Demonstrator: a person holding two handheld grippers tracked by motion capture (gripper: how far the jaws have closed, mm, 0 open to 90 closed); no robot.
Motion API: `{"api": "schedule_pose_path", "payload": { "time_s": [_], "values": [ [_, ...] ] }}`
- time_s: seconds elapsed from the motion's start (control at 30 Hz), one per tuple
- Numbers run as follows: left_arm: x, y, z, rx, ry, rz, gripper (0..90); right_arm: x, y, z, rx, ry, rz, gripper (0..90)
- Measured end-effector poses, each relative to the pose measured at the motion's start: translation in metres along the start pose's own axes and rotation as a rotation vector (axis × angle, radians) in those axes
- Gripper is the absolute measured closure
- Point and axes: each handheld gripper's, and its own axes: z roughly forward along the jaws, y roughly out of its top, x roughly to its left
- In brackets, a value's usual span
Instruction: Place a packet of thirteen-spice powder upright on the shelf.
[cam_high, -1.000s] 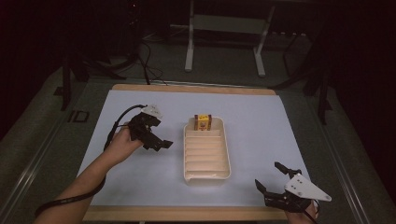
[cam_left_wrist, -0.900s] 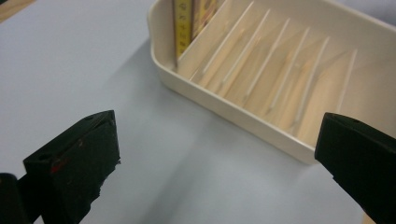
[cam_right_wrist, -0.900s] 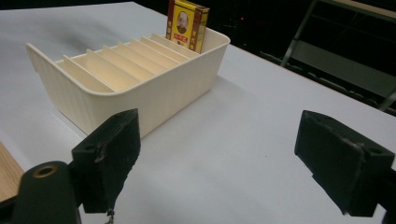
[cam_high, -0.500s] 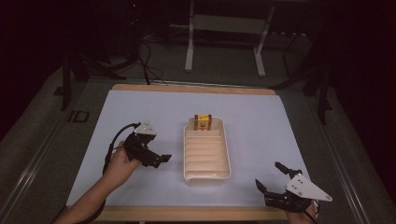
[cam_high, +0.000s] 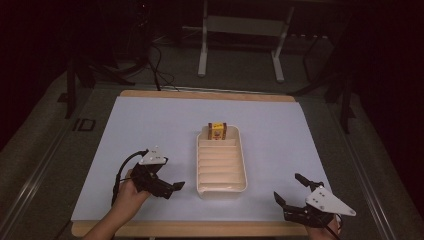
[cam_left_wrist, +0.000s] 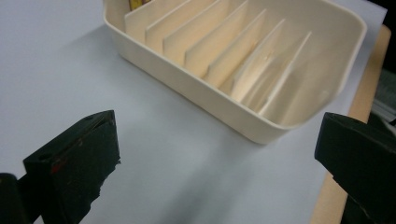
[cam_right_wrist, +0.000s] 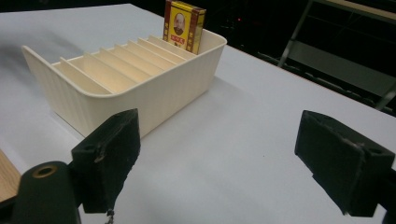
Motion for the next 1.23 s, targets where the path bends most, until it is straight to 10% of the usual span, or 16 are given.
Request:
{"api": "schedule_pose_path", "payload": {
  "time_s": [0.53,1.23],
  "values": [
    [-0.006,-0.047,-0.034,-0.073,0.066,-0.119,0.0,-0.001,0.0,-0.002,-0.017,-0.03,0.002,13.9],
    [-0.007,-0.053,-0.044,-0.107,0.068,-0.128,0.0,-0.003,-0.001,-0.002,-0.016,-0.035,0.021,13.9]
  ]
}}
